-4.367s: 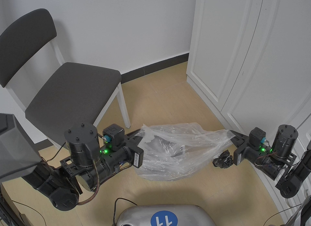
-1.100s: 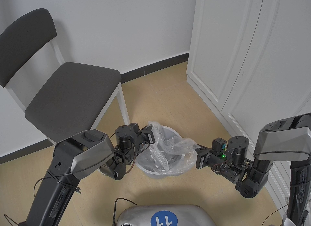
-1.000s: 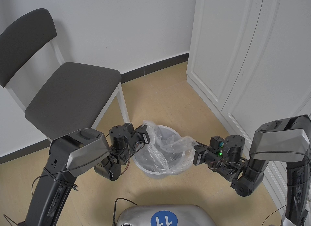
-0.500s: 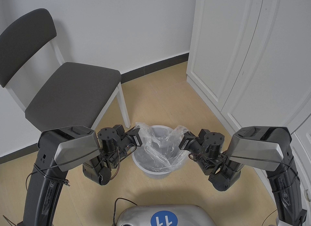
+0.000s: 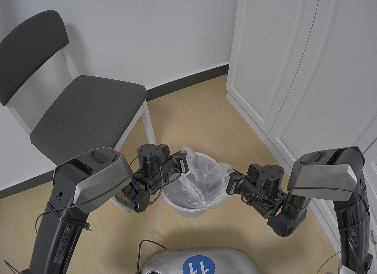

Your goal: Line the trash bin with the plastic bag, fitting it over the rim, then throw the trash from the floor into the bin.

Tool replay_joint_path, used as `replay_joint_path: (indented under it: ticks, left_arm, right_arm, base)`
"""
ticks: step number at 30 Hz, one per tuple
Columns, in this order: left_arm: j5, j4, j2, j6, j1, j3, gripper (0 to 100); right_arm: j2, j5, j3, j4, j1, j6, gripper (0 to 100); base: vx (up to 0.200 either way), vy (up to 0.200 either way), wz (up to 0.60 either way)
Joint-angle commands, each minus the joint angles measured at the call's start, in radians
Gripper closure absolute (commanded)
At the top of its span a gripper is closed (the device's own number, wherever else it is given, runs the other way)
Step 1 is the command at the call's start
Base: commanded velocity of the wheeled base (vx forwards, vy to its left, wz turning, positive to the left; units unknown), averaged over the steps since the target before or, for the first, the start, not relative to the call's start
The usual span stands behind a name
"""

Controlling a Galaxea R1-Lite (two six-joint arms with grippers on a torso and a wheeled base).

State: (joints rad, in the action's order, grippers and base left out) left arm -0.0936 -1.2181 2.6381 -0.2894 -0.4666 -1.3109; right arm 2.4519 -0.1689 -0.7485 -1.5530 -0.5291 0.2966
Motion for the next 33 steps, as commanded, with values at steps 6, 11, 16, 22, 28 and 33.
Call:
replay_joint_path:
  ticks: [6, 11, 16, 22, 28, 33]
  left_arm:
    - [0.003, 0.275, 0.171, 0.021, -0.017, -0.396, 100]
    - [0.002, 0.282, 0.197, 0.019, -0.009, -0.429, 100]
    - [-0.003, 0.279, 0.206, 0.012, 0.02, -0.439, 100]
    - [-0.005, 0.315, 0.253, 0.012, 0.031, -0.559, 100]
    - [0.003, 0.39, 0.26, 0.01, 0.036, -0.673, 100]
    - [0.028, 0.368, 0.229, 0.012, 0.069, -0.636, 100]
  right_arm:
    - [-0.165, 0.157, 0.216, -0.018, 0.041, -0.106, 100]
    - [-0.139, 0.154, 0.219, -0.018, -0.009, -0.105, 100]
    - [-0.097, 0.149, 0.222, -0.018, -0.088, -0.086, 100]
    - [-0.056, 0.111, 0.23, -0.018, -0.18, -0.066, 100]
    - [-0.008, 0.091, 0.21, -0.018, -0.184, -0.066, 100]
    - [0.094, 0.011, 0.058, -0.018, -0.132, -0.051, 100]
  base:
    - [0.0, 0.0, 0.0]
    - [0.0, 0.0, 0.0]
    - [0.0, 0.0, 0.0]
    - [0.0, 0.0, 0.0]
    - [0.0, 0.0, 0.0]
    - [0.0, 0.0, 0.0]
